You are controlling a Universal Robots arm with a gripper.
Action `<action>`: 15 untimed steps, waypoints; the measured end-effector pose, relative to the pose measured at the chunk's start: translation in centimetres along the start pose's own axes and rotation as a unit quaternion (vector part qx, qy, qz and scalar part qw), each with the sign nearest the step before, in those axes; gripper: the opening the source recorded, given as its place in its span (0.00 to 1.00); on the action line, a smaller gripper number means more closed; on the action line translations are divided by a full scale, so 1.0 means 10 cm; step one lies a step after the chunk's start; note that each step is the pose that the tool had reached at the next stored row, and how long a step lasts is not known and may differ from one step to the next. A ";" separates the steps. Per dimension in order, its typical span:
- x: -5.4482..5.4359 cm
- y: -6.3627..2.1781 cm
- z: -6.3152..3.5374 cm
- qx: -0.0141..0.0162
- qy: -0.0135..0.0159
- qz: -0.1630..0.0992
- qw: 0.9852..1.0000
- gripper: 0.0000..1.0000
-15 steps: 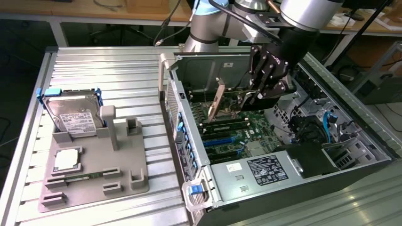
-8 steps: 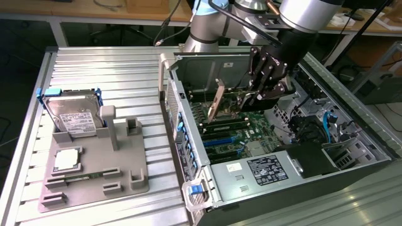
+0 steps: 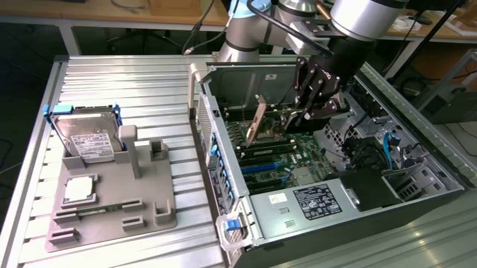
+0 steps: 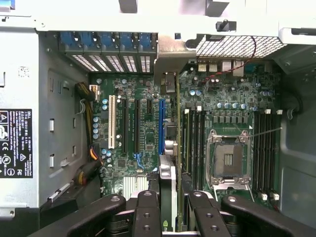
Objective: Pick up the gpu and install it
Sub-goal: 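Insert the gpu into the slot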
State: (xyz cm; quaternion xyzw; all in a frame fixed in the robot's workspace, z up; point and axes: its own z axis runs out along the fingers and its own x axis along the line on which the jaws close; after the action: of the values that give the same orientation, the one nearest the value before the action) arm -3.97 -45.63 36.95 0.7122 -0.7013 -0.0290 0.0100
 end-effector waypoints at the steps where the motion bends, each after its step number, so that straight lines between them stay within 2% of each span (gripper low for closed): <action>1: 0.00 0.000 0.003 0.000 0.000 0.000 1.000 0.27; 15: 0.00 -0.002 0.045 0.000 0.000 0.000 1.000 0.27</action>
State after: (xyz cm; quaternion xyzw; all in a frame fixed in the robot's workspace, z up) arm -3.97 -45.63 36.50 0.7122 -0.7013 -0.0290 0.0099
